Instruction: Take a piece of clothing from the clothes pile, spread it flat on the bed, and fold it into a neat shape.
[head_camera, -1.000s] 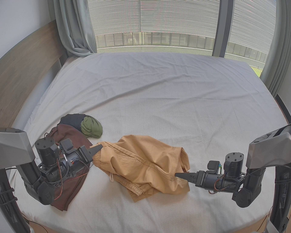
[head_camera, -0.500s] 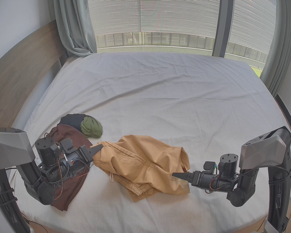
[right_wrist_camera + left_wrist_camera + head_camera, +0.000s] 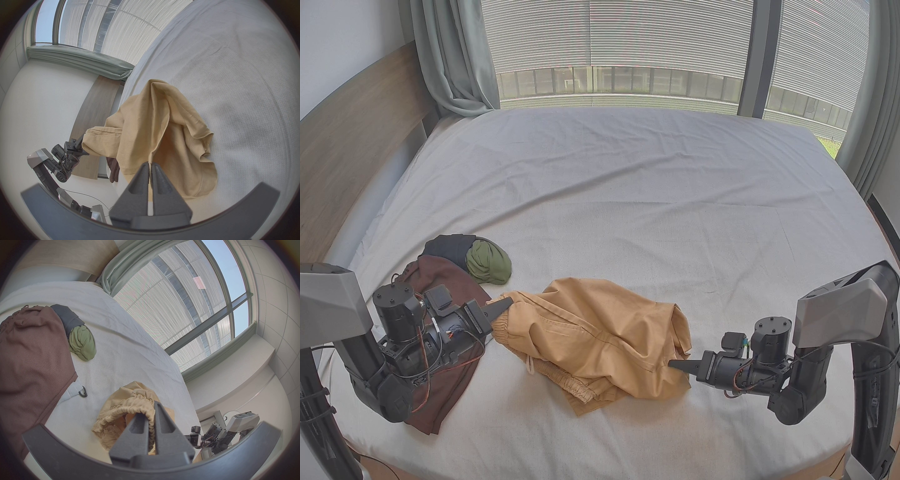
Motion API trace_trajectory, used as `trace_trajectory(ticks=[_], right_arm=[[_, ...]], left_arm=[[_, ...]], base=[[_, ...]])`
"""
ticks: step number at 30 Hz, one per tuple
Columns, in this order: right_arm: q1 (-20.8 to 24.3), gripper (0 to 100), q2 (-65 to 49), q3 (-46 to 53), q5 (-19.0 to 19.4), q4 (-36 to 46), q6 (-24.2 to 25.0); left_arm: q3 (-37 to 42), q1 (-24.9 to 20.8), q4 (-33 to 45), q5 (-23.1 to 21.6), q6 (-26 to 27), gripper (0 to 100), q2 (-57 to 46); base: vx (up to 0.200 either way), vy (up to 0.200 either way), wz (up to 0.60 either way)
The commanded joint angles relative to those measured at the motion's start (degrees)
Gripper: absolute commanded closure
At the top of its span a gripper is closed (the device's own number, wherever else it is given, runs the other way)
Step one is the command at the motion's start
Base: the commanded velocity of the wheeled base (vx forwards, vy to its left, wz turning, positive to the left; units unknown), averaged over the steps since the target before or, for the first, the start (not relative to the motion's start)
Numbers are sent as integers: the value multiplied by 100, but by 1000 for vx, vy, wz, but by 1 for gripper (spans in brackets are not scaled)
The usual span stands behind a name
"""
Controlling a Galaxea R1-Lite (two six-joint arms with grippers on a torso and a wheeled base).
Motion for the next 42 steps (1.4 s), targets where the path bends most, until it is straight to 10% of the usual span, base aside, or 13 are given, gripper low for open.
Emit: trace_trajectory(ticks=[1,5,10,26,27,42], right_arm=[[-43,100,-136,178,12,-1,-13],[-201,100,-602,459,161,16,-30],[-421,100,-857,1119,1286,43,-602],[-447,100,-488,793,1304,34,-997],[-430,0,-497,793,1304,25,-997],[-254,0,-312,398,1295,43,-1015]], left_arm=[[-4,14,-14,1,-2,100,16],[-12,22,-14,1,-2,100,24],[-30,31,-14,9,-2,100,95],[-21,22,-14,1,-2,100,86],[-21,22,-14,1,-2,100,86],[-4,22,-14,9,-2,100,95]], base=[[0,0,0],[0,0,0],[0,0,0],[0,0,0],[0,0,0],[0,0,0]])
